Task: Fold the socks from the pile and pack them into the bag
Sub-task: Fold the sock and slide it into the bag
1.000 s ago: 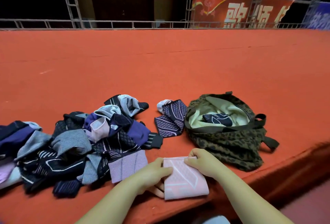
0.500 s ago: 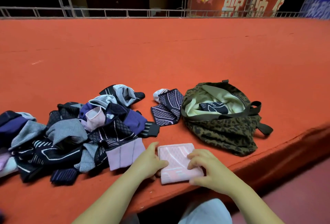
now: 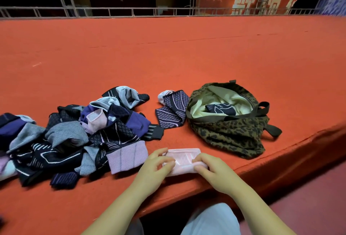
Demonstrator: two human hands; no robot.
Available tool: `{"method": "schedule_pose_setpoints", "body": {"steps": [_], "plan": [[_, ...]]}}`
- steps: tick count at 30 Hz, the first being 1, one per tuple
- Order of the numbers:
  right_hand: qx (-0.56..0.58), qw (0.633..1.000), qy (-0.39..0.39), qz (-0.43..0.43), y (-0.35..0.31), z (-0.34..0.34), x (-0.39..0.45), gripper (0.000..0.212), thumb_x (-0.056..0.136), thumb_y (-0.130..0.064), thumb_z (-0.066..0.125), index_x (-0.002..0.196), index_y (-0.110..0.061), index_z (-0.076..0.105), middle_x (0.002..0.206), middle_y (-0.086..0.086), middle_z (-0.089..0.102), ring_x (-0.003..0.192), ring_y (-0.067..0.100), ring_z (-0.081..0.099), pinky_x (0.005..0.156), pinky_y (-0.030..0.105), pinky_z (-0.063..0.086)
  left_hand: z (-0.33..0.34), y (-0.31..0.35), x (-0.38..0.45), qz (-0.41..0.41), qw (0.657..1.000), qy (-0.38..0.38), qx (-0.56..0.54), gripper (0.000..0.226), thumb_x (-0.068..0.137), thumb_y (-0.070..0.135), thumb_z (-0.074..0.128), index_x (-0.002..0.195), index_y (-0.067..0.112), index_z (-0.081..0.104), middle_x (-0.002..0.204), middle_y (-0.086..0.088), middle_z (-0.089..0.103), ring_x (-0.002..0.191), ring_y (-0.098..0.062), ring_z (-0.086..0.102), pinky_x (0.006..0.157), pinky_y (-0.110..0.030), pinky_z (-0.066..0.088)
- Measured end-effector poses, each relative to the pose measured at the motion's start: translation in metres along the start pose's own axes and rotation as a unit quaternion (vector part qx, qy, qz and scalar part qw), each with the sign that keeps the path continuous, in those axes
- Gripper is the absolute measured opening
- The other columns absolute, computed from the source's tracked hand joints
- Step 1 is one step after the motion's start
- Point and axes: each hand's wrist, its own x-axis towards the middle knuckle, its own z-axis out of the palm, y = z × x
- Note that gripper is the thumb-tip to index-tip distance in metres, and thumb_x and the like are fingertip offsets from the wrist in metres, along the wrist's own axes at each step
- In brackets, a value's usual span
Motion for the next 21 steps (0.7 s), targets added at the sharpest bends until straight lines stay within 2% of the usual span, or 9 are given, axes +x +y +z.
{"method": "schedule_pose_setpoints", "body": {"steps": [2, 4, 7, 10, 13, 15, 17, 18, 21], "plan": [[0.026, 0.999, 0.019, 0.012, 0.001, -0.001, 0.001, 0.006, 0.088, -0.032, 0.050, 0.083, -0.031, 0.054, 0.078, -0.019, 0.058, 0.074, -0.001, 0.051, 0.069, 0.021, 0.040, -0.003, 0.000, -0.001, 0.006, 1.000, -0.005, 0.000, 0.027, 0.065, 0.058, 0.052, 0.082, 0.041, 0.064, 0.121, 0.024, 0.044, 0.115, 0.010, 0.041, 0.088, 0.006, 0.020], [0.047, 0.997, 0.050, 0.025, 0.001, -0.003, 0.005, 0.007, 0.088, -0.029, 0.051, 0.081, -0.032, 0.053, 0.079, -0.021, 0.058, 0.074, -0.002, 0.052, 0.069, 0.019, 0.040, -0.004, -0.003, -0.001, 0.016, 0.999, -0.019, 0.031, 0.039, 0.058, 0.064, 0.052, 0.081, 0.036, 0.064, 0.120, 0.025, 0.045, 0.117, 0.005, 0.042, 0.090, 0.002, 0.023], [0.067, 0.990, 0.113, 0.053, 0.002, -0.001, 0.016, 0.013, 0.088, -0.018, 0.056, 0.083, -0.029, 0.053, 0.076, -0.017, 0.059, 0.072, -0.002, 0.052, 0.067, 0.020, 0.039, -0.001, -0.010, 0.009, -0.002, 0.996, -0.005, 0.084, 0.025, 0.066, 0.056, 0.063, 0.062, 0.031, 0.060, 0.120, 0.018, 0.050, 0.116, -0.004, 0.046, 0.094, -0.015, 0.030], [0.052, 0.984, 0.139, 0.096, 0.002, 0.004, 0.033, 0.013, 0.085, -0.021, 0.061, 0.088, -0.026, 0.050, 0.076, -0.010, 0.056, 0.071, 0.002, 0.050, 0.064, 0.024, 0.035, 0.003, -0.011, 0.018, -0.023, 0.994, 0.028, 0.106, 0.038, 0.071, 0.054, 0.053, 0.048, 0.025, 0.051, 0.110, 0.012, 0.060, 0.104, -0.012, 0.056, 0.091, -0.027, 0.040], [0.011, 0.981, 0.129, 0.147, 0.006, 0.008, 0.048, 0.021, 0.085, -0.027, 0.062, 0.101, -0.022, 0.051, 0.089, -0.010, 0.056, 0.086, 0.014, 0.055, 0.074, 0.029, 0.038, 0.005, -0.009, 0.023, -0.037, 0.988, 0.060, 0.137, 0.032, 0.082, 0.045, 0.060, 0.068, 0.017, 0.058, 0.091, 0.008, 0.061, 0.090, -0.016, 0.057, 0.082, -0.033, 0.044], [-0.042, 0.978, 0.116, 0.170, 0.010, 0.009, 0.054, 0.028, 0.086, -0.036, 0.060, 0.108, -0.020, 0.054, 0.103, -0.005, 0.058, 0.099, 0.018, 0.056, 0.083, 0.031, 0.042, 0.003, -0.005, 0.026, -0.055, 0.986, 0.083, 0.133, 0.027, 0.081, 0.042, 0.064, 0.097, 0.020, 0.059, 0.098, 0.006, 0.062, 0.093, -0.014, 0.058, 0.086, -0.033, 0.045], [-0.127, 0.970, 0.098, 0.182, 0.011, 0.010, 0.057, 0.034, 0.088, -0.047, 0.052, 0.104, -0.018, 0.058, 0.108, 0.000, 0.060, 0.104, 0.022, 0.056, 0.086, 0.034, 0.043, 0.001, 0.002, 0.029, -0.092, 0.983, 0.065, 0.142, 0.047, 0.081, 0.049, 0.062, 0.118, 0.023, 0.052, 0.109, 0.006, 0.060, 0.099, -0.014, 0.058, 0.086, -0.030, 0.044], [-0.174, 0.964, 0.084, 0.184, 0.010, 0.010, 0.058, 0.038, 0.089, -0.051, 0.047, 0.101, -0.016, 0.058, 0.107, 0.003, 0.060, 0.105, 0.025, 0.056, 0.086, 0.036, 0.043, 0.000, 0.007, 0.032, -0.107, 0.977, 0.045, 0.177, 0.049, 0.082, 0.055, 0.058, 0.119, 0.023, 0.051, 0.111, 0.004, 0.060, 0.101, -0.016, 0.058, 0.083, -0.030, 0.043], [-0.239, 0.953, 0.037, 0.182, 0.011, 0.011, 0.058, 0.047, 0.092, -0.055, 0.039, 0.098, -0.013, 0.059, 0.108, 0.008, 0.060, 0.106, 0.028, 0.053, 0.088, 0.038, 0.041, -0.003, 0.018, 0.041, -0.156, 0.950, -0.027, 0.269, 0.050, 0.082, 0.067, 0.047, 0.096, 0.020, 0.052, 0.109, -0.002, 0.062, 0.099, -0.023, 0.058, 0.077, -0.033, 0.041]]}}
